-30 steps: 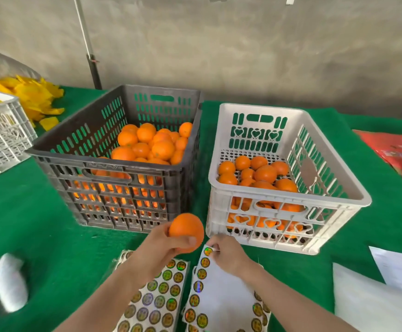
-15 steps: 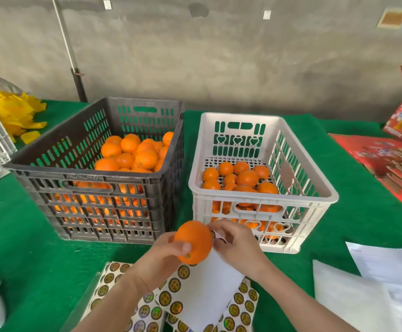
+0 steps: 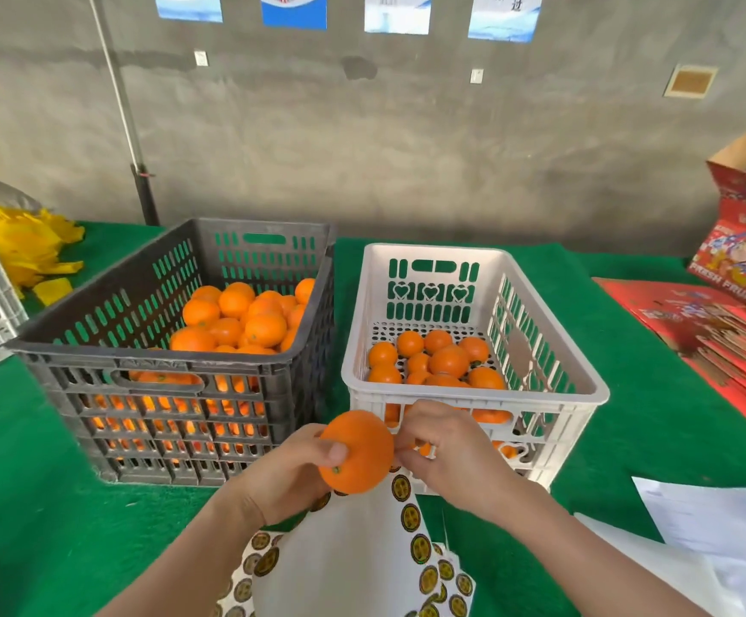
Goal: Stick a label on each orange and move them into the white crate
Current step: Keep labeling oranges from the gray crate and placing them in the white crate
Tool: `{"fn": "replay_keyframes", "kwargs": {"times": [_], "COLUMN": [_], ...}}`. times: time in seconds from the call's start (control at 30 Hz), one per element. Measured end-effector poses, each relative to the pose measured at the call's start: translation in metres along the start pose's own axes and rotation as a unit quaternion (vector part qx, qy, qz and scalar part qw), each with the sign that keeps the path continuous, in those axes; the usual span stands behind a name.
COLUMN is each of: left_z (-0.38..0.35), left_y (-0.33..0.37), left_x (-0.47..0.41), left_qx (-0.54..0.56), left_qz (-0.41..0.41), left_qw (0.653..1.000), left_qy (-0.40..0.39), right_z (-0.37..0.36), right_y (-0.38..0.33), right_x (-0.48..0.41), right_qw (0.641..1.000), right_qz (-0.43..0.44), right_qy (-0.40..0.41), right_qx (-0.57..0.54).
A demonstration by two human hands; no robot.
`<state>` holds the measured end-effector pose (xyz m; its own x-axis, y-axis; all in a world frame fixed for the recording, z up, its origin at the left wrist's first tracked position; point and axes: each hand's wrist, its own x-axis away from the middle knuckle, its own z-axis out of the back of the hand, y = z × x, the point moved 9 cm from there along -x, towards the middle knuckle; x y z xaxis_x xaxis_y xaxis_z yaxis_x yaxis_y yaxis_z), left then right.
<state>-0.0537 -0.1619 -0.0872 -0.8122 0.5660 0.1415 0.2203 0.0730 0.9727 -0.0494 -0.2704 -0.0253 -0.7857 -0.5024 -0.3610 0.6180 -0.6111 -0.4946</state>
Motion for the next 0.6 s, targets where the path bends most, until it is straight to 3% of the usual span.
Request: {"fn": "replay_keyframes", "kwargs": {"times": [0.4, 0.5, 0.6], "left_z": [0.017, 0.023, 0.027], "left_y": [-0.005, -0.006, -0.005], "left_x": [-0.008, -0.007, -0.008], "left_qx": [0.118, 0.151, 0.161], "left_qz": [0.009, 0.008, 0.0], "left_qw": [0.99, 0.983, 0.98], "left_qy": [0.073, 0.101, 0.113], "right_z": [0.002, 0.016, 0.029], "right_y": [0.003, 0.011, 0.03], "right_x": [-0.005, -0.005, 0.001], "right_qw": [1.0, 0.984, 0.894], "right_qz": [-0.021, -0.073, -0.18], "right_qy": [0.01, 0.059, 0.141], "right_qx": [-0.011, -0.153, -0.386]}}
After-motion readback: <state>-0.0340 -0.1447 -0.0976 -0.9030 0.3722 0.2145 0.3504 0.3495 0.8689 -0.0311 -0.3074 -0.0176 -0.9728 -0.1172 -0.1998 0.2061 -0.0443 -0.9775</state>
